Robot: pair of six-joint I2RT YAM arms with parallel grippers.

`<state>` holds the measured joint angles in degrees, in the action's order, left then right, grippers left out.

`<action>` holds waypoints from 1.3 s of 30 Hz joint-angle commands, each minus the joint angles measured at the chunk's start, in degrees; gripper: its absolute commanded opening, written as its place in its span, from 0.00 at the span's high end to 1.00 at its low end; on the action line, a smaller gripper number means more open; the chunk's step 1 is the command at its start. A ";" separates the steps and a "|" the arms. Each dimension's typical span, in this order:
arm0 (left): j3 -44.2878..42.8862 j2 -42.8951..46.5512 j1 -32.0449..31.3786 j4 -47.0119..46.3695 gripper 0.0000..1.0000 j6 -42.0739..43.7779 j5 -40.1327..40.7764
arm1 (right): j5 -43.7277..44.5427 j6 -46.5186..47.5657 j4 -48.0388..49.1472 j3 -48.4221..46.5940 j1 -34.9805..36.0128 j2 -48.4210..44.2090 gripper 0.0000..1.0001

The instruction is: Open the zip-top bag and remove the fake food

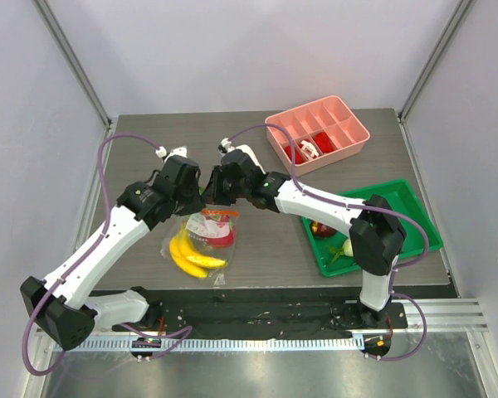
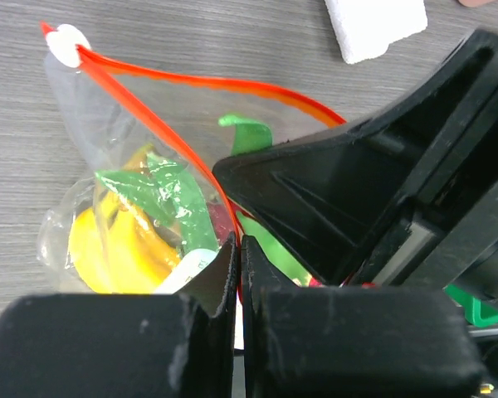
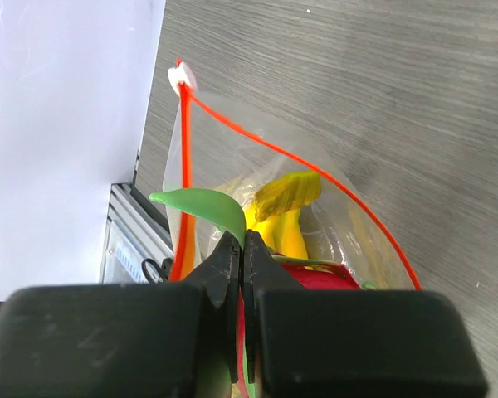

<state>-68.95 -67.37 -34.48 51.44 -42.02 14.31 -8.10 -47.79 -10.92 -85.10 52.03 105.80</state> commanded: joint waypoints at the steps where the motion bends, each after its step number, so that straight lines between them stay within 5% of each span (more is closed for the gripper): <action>1: 1.62 3.47 0.11 -0.38 1.00 -1.05 -1.12 | -1.66 2.52 5.47 -5.60 -0.35 -0.77 0.99; 6: 2.06 6.46 0.11 0.85 1.00 0.35 3.09 | 1.41 4.45 8.01 -2.97 -0.96 -4.28 0.99; 14: 2.06 7.96 0.11 2.17 1.00 2.30 2.75 | 16.09 5.61 -2.87 -2.71 -2.90 -9.56 0.99; 22: 0.57 6.91 0.11 2.61 1.00 2.03 6.00 | -1.56 3.50 7.39 2.13 -2.99 -10.70 0.99; 27: 0.48 6.82 0.11 1.21 1.00 2.03 4.59 | -10.52 -5.63 24.07 4.51 -3.08 -11.06 0.99; 34: -2.06 5.60 0.20 6.73 1.00 -2.01 14.68 | 2.38 -3.28 23.92 6.43 -3.42 -19.38 0.99; 39: -1.89 4.97 0.29 8.33 1.00 -1.84 17.51 | -2.71 -5.56 26.82 8.98 -4.22 -19.84 0.99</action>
<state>-69.47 -62.17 -34.48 57.30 -43.07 26.04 -8.93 -51.20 5.13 -75.79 48.16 90.59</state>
